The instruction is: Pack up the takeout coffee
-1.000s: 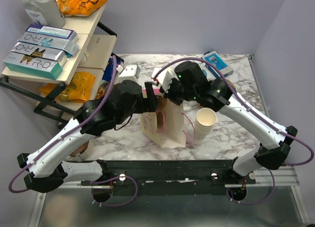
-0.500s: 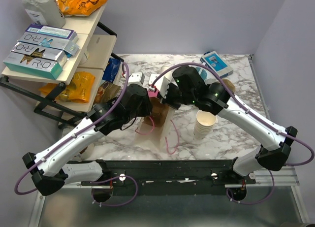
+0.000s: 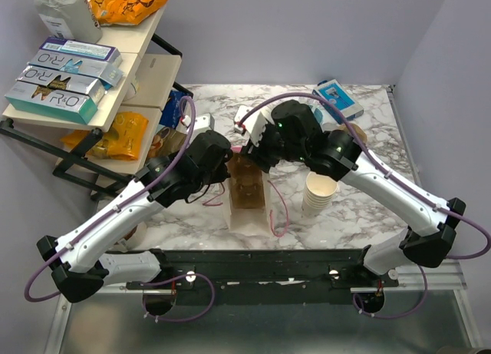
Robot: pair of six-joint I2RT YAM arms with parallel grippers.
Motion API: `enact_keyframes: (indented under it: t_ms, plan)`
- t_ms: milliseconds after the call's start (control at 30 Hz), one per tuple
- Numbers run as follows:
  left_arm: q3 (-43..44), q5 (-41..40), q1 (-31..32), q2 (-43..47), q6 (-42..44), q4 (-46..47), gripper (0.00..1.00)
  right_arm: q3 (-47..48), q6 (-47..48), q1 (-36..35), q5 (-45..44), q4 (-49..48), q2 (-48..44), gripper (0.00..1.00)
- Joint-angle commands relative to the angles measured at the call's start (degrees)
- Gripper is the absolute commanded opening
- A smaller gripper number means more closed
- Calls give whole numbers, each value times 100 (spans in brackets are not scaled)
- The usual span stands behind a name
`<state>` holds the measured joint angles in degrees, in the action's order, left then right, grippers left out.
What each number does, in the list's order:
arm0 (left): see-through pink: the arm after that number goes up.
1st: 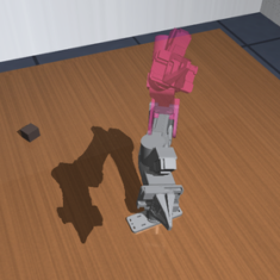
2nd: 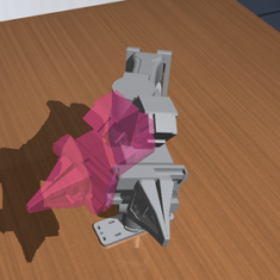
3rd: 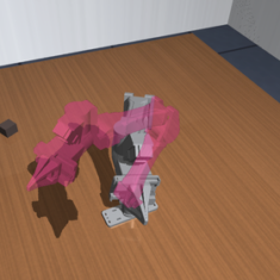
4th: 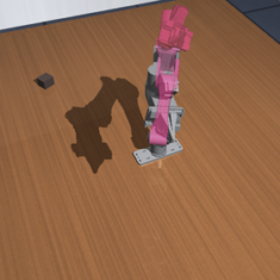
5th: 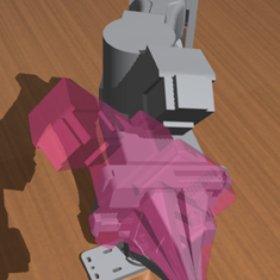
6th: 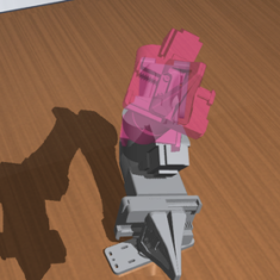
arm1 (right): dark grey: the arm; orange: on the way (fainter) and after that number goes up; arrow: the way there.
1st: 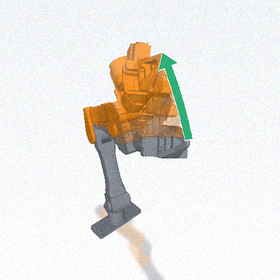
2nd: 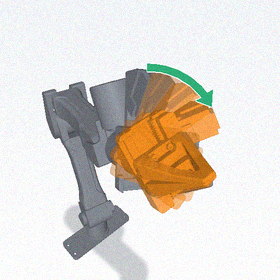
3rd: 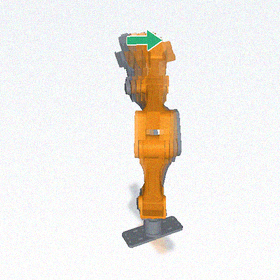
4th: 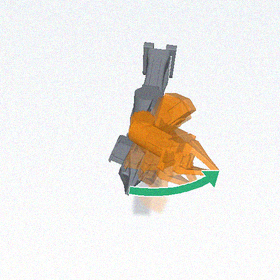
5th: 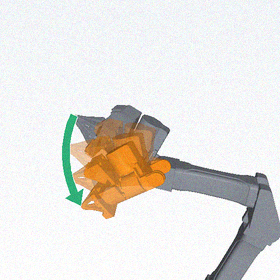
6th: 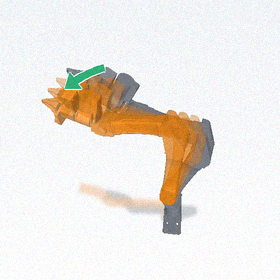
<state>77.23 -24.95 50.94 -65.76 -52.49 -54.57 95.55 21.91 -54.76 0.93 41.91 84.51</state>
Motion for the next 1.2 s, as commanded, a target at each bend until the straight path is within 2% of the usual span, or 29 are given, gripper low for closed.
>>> enact_keyframes:
  t_ms: [0,100,167,233,267,333,533,567,767,833,867,1067,1167]
  plan:
    - [204,-335,-40,-86,-771,-747,0,114,-880,-34,-506,-490,-584,70]
    - [440,-546,-40,-244,-1131,-1142,0,-79,-1460,-26,37,-701,-1100,73]
    - [556,-607,-40,-376,-1246,-1275,0,-544,-1924,-26,589,-1103,-1409,70]
    - [618,-564,-40,-429,-1281,-1276,0,-1096,-2182,-34,1021,-1421,-1760,63]
    - [600,-546,-40,-429,-1299,-1250,0,-1239,-2652,-43,1345,-1675,-1823,54]
    - [574,-493,-40,-429,-1351,-1206,0,-1459,-2920,-157,1428,-1835,-1850,43]
    - [565,-406,-40,-385,-1554,-1162,0,-1591,-3316,-877,-487,-1809,-1359,28]
    - [565,-405,-40,-368,-1580,-1162,0,-1644,-3603,-896,-863,-1870,-1228,26]
    - [495,-344,-40,-297,-1659,-1109,0,-2320,-4177,-1001,-1779,-2247,-814,18]
    - [495,-318,-40,-280,-1651,-1065,0,-2548,-4099,-1036,-1894,-2389,-664,15]
    - [477,-309,-40,-271,-1668,-1056,0,-2663,-3855,-1063,-1903,-2807,-646,11]
    - [503,-326,-40,-271,-1694,-1056,0,-3156,-3291,-1141,-1587,-3391,-480,5]
    - [512,-335,-40,-262,-1712,-1074,0,-3279,-3054,-1317,-1955,-3513,-348,4]
